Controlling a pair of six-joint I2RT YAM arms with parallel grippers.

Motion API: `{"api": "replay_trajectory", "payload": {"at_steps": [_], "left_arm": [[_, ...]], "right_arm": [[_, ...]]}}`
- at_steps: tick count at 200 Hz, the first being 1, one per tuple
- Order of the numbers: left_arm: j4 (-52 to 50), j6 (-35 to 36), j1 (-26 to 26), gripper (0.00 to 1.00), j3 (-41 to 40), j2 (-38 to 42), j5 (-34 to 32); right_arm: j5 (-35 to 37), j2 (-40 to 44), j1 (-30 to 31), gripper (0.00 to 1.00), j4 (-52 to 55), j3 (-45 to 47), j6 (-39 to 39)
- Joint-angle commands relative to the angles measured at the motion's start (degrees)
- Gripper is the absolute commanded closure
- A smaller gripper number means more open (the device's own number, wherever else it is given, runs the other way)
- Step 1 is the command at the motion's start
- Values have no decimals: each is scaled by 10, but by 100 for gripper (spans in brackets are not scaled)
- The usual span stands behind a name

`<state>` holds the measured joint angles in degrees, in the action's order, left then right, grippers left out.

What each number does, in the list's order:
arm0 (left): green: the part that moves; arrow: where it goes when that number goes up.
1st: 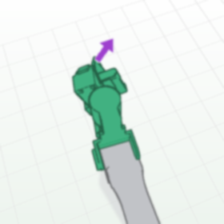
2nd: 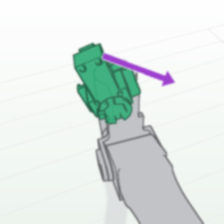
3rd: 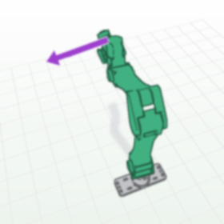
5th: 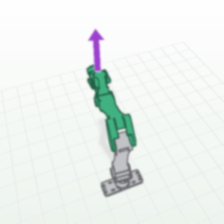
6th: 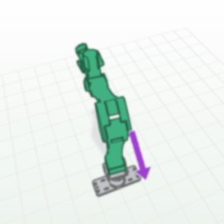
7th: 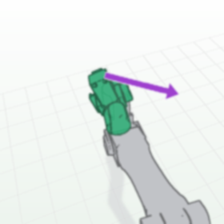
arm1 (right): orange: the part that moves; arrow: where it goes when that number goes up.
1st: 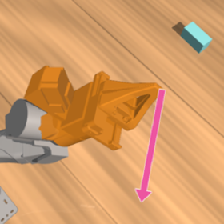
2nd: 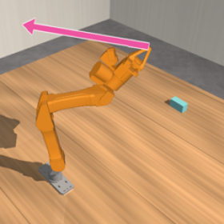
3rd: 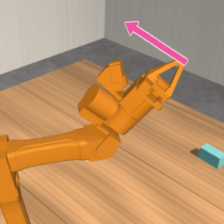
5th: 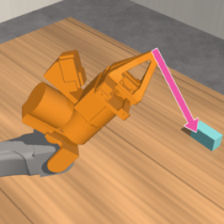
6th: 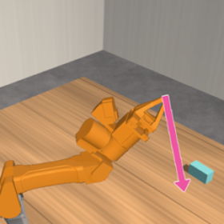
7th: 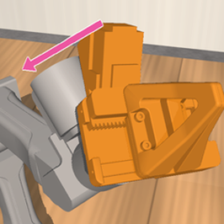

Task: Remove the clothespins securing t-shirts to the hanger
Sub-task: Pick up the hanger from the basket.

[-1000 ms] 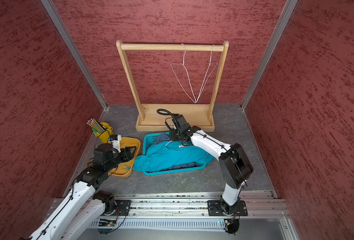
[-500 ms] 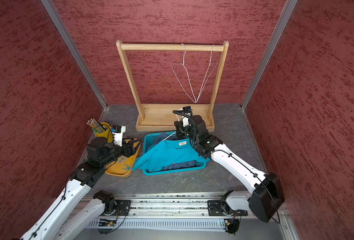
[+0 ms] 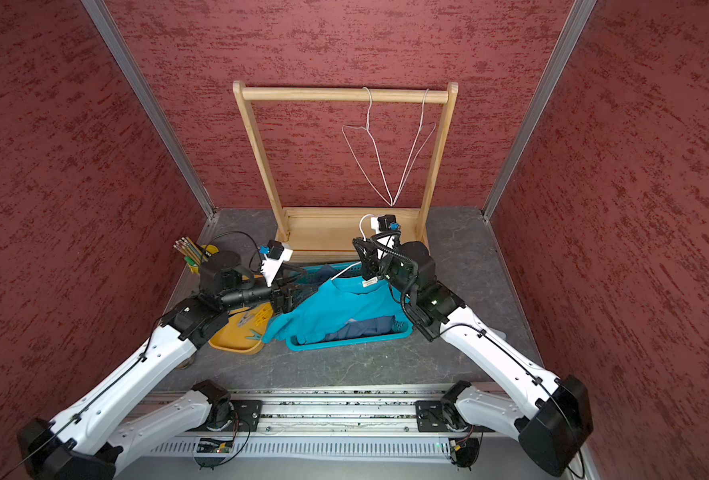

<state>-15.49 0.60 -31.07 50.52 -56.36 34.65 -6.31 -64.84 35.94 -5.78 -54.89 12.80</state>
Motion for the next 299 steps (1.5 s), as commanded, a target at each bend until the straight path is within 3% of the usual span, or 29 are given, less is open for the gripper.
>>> {"api": "replay_trajectory", "payload": {"at_steps": [1,25,62,83,95,136,166,212,240,270,299], "left_arm": [[-38,55,-31,27,15,-17,-20],[-55,62,-42,36,20,-39,-68],[-70,78,-43,77,27,-32,-99],[-67,104,-37,92,19,-3,-81],[-57,110,-25,100,10,17,-58],[-44,70,69,100,4,62,55],[-76,81,129,100,16,81,117],[-153,132,215,100,50,85,222],[-155,151,229,100,50,79,277],[-184,190,230,100,58,67,302],[-236,234,228,100,76,61,303]], "right_arm": [[-12,6,4,100,-27,-7,-7],[-26,6,6,100,-25,-14,-3],[-49,11,7,100,-25,-21,-10],[-48,16,7,100,-33,-19,-17],[-52,18,7,92,-34,-22,-25],[-85,42,7,50,-20,-38,-82],[-47,74,7,29,68,-78,-149],[81,109,7,25,292,-160,-270],[89,104,7,24,404,-191,-307],[85,100,7,23,446,-194,-331],[144,75,7,22,453,-193,-360]]}}
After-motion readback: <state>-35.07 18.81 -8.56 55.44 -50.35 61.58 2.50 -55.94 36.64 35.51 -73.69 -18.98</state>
